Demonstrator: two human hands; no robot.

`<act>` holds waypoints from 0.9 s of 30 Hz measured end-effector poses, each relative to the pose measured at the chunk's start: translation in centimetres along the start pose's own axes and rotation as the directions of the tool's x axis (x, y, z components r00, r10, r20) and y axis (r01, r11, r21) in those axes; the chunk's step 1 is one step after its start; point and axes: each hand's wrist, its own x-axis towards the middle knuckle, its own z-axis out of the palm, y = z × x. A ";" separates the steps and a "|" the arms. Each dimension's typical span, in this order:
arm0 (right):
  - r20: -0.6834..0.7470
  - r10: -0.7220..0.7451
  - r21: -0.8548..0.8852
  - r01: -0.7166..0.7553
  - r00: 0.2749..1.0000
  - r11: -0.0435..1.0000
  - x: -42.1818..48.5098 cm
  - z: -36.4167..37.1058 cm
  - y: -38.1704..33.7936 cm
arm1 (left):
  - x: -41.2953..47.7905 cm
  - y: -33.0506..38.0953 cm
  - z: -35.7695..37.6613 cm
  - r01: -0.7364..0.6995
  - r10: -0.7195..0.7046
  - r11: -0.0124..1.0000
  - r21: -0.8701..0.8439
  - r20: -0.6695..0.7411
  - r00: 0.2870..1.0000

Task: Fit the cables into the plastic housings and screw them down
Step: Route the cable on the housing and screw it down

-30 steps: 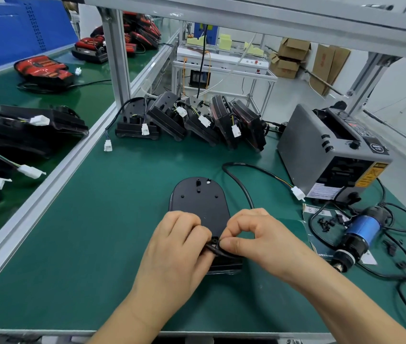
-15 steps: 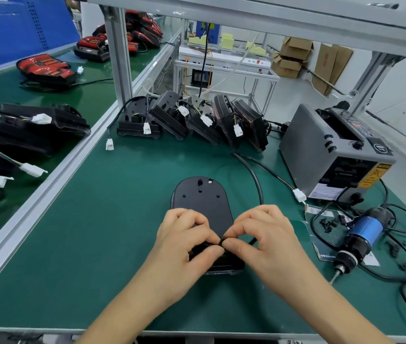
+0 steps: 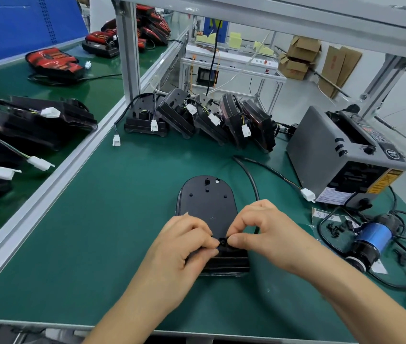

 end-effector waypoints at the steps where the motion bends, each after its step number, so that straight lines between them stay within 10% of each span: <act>1: 0.029 0.003 -0.019 -0.002 1.000 1.000 0.2 -0.2 -0.1 | 0.0 -0.1 0.0 -0.004 0.004 1.000 0.001 0.000 1.000; 17: 0.473 0.278 -0.529 0.017 0.836 0.848 5.5 -3.1 -5.8 | -0.4 0.1 -0.1 -0.011 0.011 1.000 0.005 -0.039 0.999; 27: 0.508 0.273 -0.467 -0.005 0.817 0.884 5.2 -3.1 -5.2 | 1.0 1.9 1.6 0.060 -0.043 0.972 0.228 -0.077 0.996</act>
